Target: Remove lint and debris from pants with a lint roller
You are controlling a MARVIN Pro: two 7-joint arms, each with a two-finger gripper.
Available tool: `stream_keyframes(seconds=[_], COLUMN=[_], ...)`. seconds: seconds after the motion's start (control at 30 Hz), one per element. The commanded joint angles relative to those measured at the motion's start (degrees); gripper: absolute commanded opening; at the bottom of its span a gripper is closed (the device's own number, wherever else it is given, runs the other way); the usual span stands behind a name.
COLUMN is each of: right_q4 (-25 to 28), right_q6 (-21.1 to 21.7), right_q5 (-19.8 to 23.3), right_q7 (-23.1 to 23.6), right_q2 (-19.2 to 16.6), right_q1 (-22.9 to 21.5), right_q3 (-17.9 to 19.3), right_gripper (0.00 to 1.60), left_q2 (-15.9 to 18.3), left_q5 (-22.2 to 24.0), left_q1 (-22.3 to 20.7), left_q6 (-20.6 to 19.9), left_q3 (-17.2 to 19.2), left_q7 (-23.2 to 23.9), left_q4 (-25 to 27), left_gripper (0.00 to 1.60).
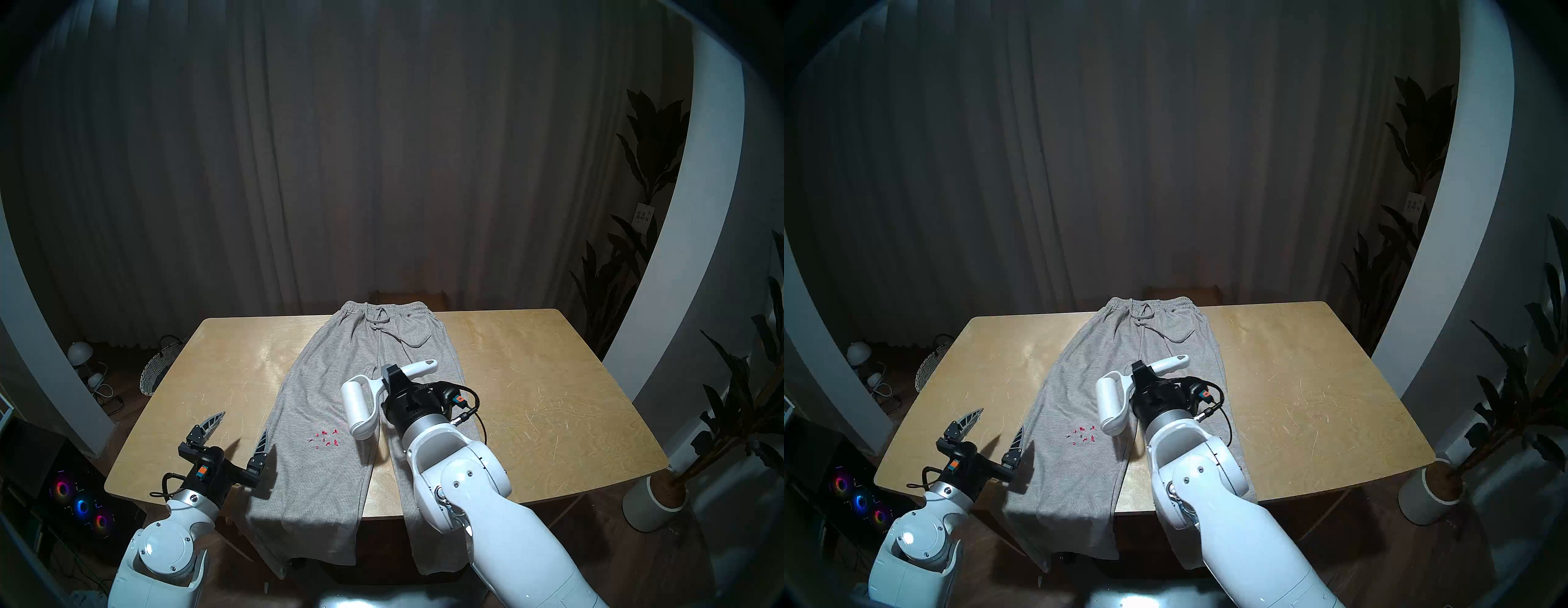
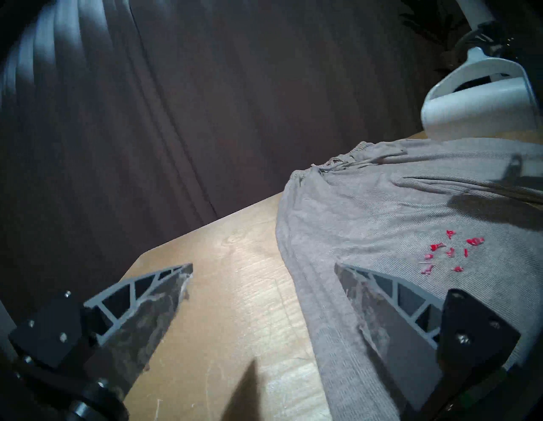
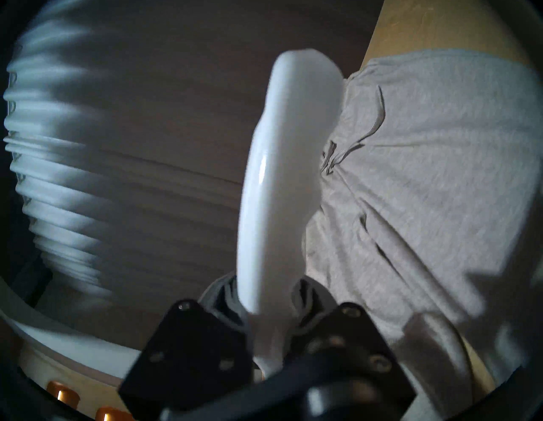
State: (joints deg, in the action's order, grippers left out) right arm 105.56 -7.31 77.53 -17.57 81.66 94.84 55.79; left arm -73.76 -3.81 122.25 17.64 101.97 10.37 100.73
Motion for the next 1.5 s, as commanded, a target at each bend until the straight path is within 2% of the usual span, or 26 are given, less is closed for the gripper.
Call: stream_keyframes(seconds=[0.0,0.37,0.73,1.27,1.47], right_q4=[-2.07,-7.77,-12.1,-17.82,-18.49], right_q6=[-2.7,-6.78,-11.19,-20.53,-24.71], right_q5=[0.68,2.62,5.23,9.85,11.68], right_q7=[-0.63,-2.82,-6.32,-12.24,-14.43], right_q2=[0.42,2.25,4.35,6.74,7.84], right_q1=[-5.8,-11.79,-16.95,-22.28,-24.28], right_q3=[-4.22,-9.91,-14.86,-21.24,-23.41], right_gripper=[0.0,0.0,0.0,0.0,0.0], left_q2=[1.45,1.99,0.9,-2.17,-3.09], left_q5=[-1.46,-2.44,-2.69,1.48,3.51], left_q1=[-1.0,-2.73,-4.21,-4.73,-5.13], left_q6=[2.33,3.92,5.51,8.37,9.49], left_q3=[-0.13,1.44,0.89,1.68,1.86], left_q7=[0.45,-0.09,-1.44,-3.79,-4.22], left_q4=[-0.64,-2.55,-4.45,-7.62,-9.11], left_gripper=[1.6,1.6,1.6,1.6,1.6])
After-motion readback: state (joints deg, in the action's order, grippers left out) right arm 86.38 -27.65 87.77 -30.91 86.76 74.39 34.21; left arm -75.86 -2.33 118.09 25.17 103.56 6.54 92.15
